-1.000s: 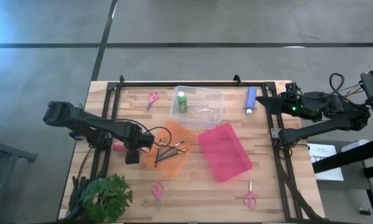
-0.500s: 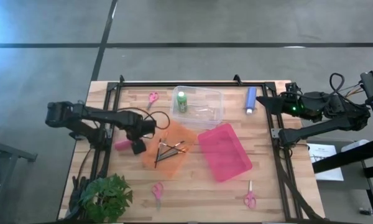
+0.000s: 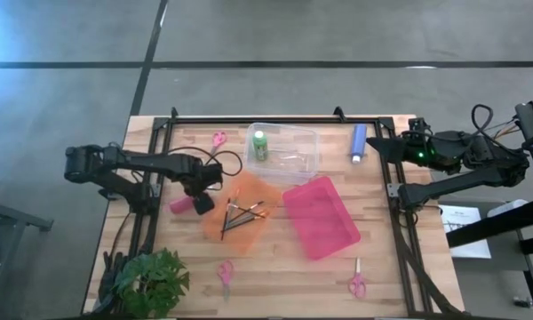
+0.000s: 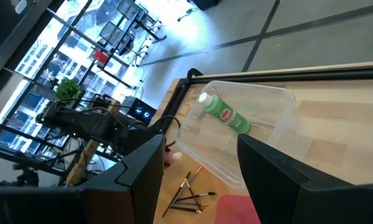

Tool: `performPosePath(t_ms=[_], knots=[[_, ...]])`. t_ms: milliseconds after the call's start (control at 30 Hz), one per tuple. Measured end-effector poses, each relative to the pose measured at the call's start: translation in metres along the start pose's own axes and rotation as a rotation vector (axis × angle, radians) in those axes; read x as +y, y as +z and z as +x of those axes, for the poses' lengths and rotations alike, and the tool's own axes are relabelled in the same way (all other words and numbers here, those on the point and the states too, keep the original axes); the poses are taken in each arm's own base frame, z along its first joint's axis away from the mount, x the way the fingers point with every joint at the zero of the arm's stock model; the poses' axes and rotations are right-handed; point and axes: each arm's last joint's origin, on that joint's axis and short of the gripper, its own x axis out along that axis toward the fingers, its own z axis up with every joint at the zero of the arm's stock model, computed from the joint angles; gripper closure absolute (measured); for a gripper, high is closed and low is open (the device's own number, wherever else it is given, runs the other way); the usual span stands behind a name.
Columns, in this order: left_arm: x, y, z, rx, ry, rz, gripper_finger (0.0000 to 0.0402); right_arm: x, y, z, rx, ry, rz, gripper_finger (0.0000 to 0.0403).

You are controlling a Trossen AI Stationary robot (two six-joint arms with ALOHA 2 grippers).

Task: Pick & Place Paint Supplies
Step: Put the pink paint bottle into the transparent bin

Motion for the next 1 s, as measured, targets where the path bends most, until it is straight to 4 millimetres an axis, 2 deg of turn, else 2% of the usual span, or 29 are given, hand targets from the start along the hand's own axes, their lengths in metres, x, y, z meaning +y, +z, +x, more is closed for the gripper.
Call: performPosePath(t_ms=[333, 500, 800, 1000], knots=[[0.001, -0.002, 0.007, -0.009, -0.007, -0.007, 0.0162, 0.002, 0.001, 0.000, -0.008, 0.016, 0.005, 0.0206], [0.001, -0.001, 0.001, -0.023, -0.008, -0.014, 0.0163, 0.002, 0.001, 0.000, -0.012, 0.022, -0.001, 0.0206], [0.001, 0.004, -0.030, -0.115, -0.009, -0.015, 0.0211, 0.009, 0.004, 0.000, -0.037, 0.082, -0.079, 0.0206], [0.004, 0.002, -0.058, -0.191, 0.036, 0.001, 0.0199, 0.018, 0.008, -0.001, -0.065, 0.166, -0.207, 0.0206]])
